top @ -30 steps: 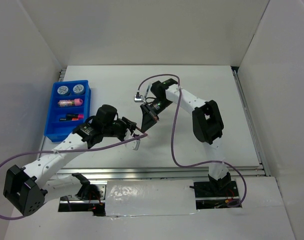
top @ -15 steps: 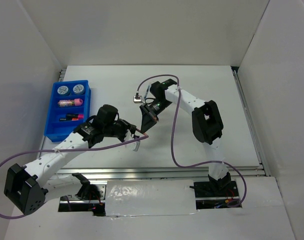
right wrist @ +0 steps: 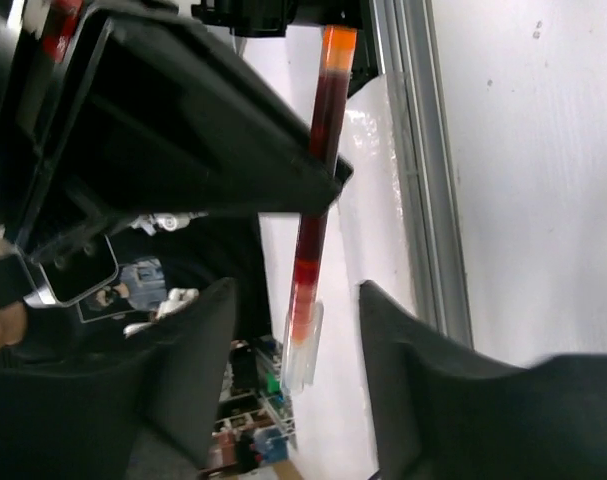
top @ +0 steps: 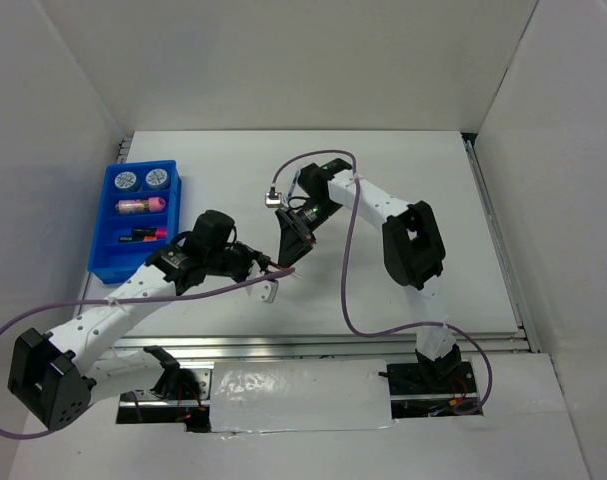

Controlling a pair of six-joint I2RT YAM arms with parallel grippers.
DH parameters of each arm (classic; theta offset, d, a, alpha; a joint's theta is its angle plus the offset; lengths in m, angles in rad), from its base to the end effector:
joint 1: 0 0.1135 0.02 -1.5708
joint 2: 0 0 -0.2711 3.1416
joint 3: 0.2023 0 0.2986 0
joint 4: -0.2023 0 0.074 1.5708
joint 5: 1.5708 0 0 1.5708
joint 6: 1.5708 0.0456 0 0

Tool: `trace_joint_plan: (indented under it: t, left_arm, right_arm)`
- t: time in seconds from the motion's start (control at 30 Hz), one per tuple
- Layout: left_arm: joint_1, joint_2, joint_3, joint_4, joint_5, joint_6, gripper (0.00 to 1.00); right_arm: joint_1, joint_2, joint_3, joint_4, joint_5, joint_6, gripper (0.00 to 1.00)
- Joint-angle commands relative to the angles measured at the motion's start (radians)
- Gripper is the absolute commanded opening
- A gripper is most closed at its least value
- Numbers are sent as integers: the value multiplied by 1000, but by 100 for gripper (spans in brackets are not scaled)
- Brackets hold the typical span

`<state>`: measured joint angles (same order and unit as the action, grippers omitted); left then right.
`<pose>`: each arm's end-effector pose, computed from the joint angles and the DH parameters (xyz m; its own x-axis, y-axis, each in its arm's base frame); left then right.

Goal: Sort the stationery into containers
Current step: Place the pen in the storage box.

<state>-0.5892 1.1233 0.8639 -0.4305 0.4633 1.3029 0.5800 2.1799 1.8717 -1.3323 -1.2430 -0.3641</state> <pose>0.2292 -0.1777 0.2678 0.6157 0.6261 -0.4785 0.7177 -0.1949 0.6685 0.3660 0.2914 0.2158 -0.7365 -0.6196 -0.2712 -0.4105 0.0908 0.9073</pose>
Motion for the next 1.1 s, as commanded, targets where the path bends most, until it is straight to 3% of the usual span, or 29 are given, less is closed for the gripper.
trace_joint_plan:
  t: [0.0,0.2,0.3,0.4,0.5,0.6,0.8,1.07]
  left_arm:
    - [54,-39,35,-63,90,-37,0]
    - [279,-99,70,-270,187,21,0]
    - [513,-92,107,-368,215,99,0]
    - [702,-5,200,-550,267,300,0]
    - [967,154,338,-742,287,491,0]
    - [1119,305,478,-826,272,622,0]
    - [1238,388,497,-778,134,873,0]
    - [1230,481,488,-662,45,871,0]
  right_arm:
    - [-23,-42,30,-110,-33,10,62]
    - [-163,-114,38,-45,-13,77,65]
    - [-241,-134,37,-30,55,76,65]
    - [-290,-164,-6,4,79,79,64]
    - [-305,-183,-49,18,93,68,64]
    - [-302,-184,-65,1,99,42,63]
    - [-301,-184,-83,15,97,45,62]
    - [-290,-183,-105,21,100,39,61]
